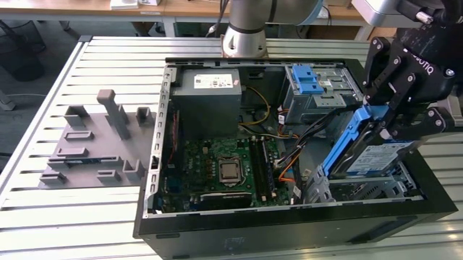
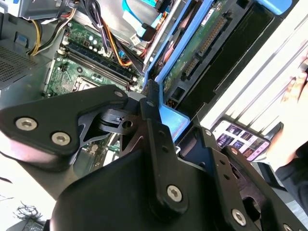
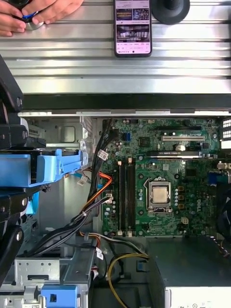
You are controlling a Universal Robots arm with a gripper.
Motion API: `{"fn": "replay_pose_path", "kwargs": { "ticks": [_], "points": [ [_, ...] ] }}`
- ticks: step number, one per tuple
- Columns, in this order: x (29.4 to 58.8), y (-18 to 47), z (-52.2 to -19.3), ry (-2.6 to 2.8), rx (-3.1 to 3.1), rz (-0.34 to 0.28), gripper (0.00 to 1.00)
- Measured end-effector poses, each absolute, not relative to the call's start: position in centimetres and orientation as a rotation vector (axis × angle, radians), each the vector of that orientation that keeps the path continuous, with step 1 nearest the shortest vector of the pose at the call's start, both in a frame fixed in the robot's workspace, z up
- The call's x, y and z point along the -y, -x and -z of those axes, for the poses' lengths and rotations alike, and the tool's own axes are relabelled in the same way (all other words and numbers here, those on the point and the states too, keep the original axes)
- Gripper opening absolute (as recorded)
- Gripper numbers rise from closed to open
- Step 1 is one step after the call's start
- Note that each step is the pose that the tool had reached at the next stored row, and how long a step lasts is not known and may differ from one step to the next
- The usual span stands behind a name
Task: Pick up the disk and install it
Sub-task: 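Insert the disk into the insertion slot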
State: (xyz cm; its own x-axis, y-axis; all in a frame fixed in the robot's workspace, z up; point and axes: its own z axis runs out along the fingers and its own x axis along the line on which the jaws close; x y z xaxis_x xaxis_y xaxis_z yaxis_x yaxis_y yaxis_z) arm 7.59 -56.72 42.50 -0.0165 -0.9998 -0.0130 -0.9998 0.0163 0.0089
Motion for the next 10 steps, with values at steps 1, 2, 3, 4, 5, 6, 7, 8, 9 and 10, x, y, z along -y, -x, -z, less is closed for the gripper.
{"fn": "replay_pose_path", "kwargs": {
  "ticks": [1,2,3,4,5,6,7,8,9,10],
  "points": [
    [56.72,-7.59,-42.43,2.201,-2.237,-0.024,0.36],
    [56.72,-7.59,-42.37,2.201,-2.237,-0.024,0.36],
    [56.72,-7.59,-42.31,2.201,-2.237,-0.024,0.36],
    [56.72,-7.59,-42.27,2.201,-2.237,-0.024,0.36],
    [56.72,-7.59,-42.24,2.201,-2.237,-0.024,0.36],
    [56.72,-7.58,-42.23,2.201,-2.237,-0.024,0.36],
    [56.72,-7.59,-42.23,2.201,-2.237,-0.024,0.36],
    [56.72,-7.59,-42.23,2.201,-2.237,-0.024,0.36],
    [56.72,-7.59,-42.23,2.201,-2.237,-0.024,0.36],
    [56.72,-7.59,-42.22,2.201,-2.237,-0.024,0.36]
  ]
}}
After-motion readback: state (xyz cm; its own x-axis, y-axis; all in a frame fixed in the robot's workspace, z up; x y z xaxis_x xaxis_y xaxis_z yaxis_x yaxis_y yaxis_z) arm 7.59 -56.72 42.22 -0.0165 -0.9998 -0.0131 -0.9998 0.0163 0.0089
